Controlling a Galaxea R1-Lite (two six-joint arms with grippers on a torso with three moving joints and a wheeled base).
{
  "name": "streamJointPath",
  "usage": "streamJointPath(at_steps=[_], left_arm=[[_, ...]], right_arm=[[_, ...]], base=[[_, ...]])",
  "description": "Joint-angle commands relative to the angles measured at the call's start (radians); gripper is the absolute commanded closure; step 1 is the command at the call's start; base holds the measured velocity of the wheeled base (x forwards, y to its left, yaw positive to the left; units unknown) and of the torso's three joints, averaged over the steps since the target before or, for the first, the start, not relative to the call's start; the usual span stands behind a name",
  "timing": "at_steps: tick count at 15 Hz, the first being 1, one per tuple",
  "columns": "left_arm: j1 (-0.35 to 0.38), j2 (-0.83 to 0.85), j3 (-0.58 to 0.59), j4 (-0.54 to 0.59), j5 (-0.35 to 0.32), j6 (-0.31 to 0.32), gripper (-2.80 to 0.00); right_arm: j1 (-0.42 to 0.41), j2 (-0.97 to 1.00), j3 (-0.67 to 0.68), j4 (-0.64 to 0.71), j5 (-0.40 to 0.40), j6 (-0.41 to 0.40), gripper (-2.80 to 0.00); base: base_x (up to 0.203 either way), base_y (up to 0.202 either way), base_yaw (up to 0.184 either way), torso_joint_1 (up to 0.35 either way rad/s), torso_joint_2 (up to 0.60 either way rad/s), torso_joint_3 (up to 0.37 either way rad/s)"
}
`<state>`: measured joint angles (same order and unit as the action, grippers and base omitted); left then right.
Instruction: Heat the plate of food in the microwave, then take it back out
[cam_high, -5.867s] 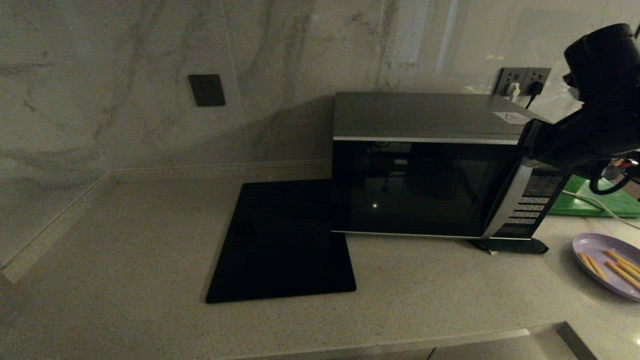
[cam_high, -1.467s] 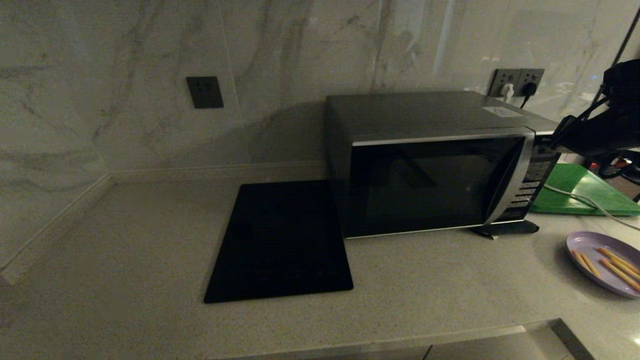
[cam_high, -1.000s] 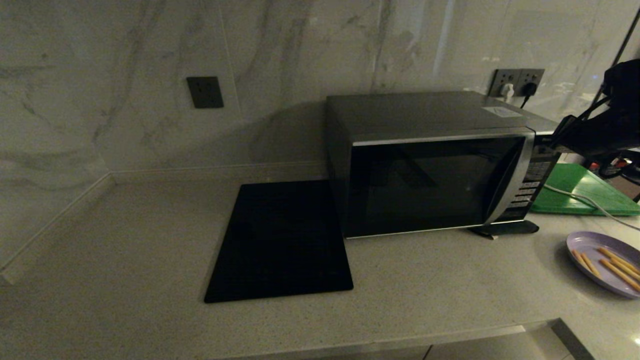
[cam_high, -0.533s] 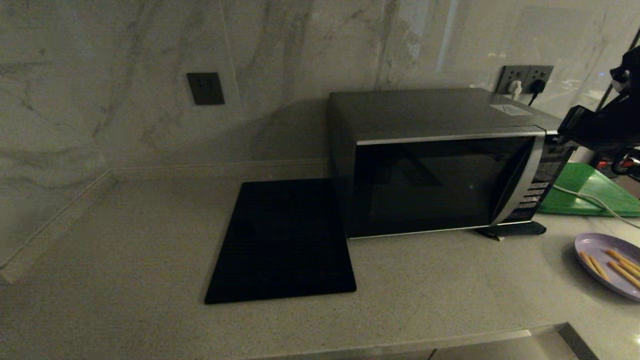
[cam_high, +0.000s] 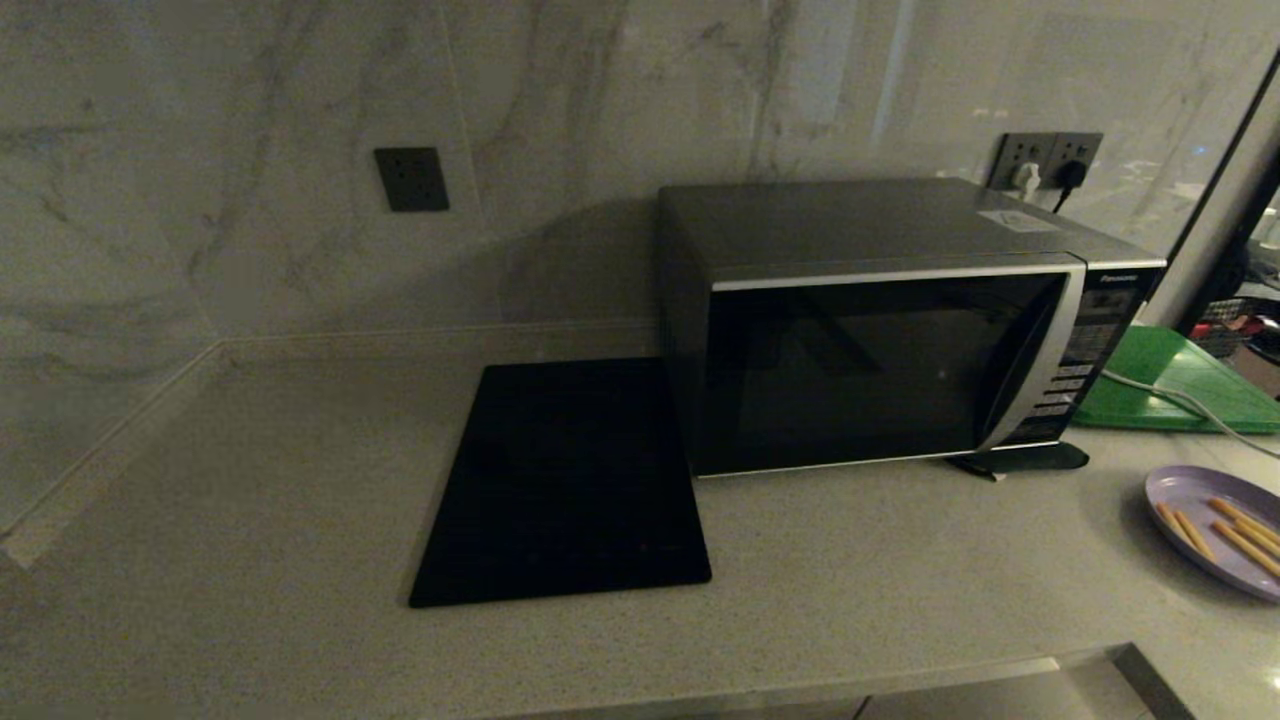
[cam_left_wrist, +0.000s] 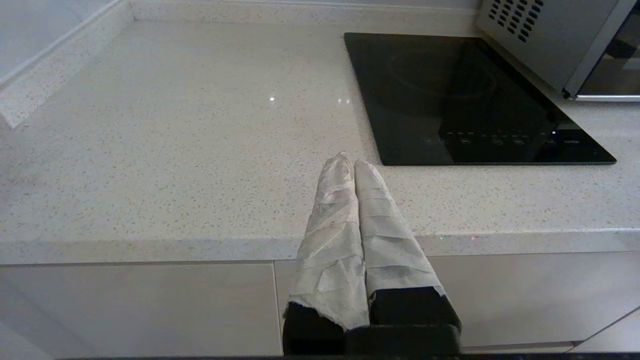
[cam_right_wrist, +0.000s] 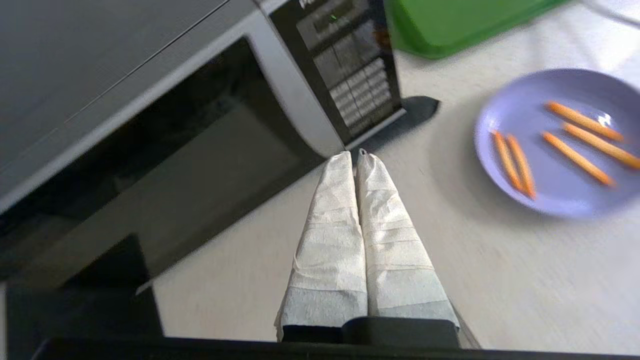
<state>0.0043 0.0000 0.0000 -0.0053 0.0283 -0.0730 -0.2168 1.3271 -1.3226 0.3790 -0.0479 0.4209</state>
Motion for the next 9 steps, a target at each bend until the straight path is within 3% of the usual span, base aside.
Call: streamJointPath(at_steps=[1, 5, 9], left_arm=[[0.000, 0.002, 0.000, -0.001, 0.001, -0.001, 0.00], [0.000, 0.002, 0.000, -0.001, 0.001, -0.001, 0.00], [0.000, 0.002, 0.000, -0.001, 0.001, -0.001, 0.00]], right_arm=[[0.000, -0.260, 0.110, 0.027, -0.003, 0.001, 0.00], [0.009, -0.489, 0.161, 0.166, -0.006, -0.006, 0.00], [0.097, -0.747, 0.201, 0.250, -0.075, -0.031, 0.00]], base=[[0.000, 0.000, 0.000, 0.000, 0.00, 0.000], [0.000, 0.000, 0.000, 0.000, 0.00, 0.000], [0.000, 0.000, 0.000, 0.000, 0.00, 0.000]])
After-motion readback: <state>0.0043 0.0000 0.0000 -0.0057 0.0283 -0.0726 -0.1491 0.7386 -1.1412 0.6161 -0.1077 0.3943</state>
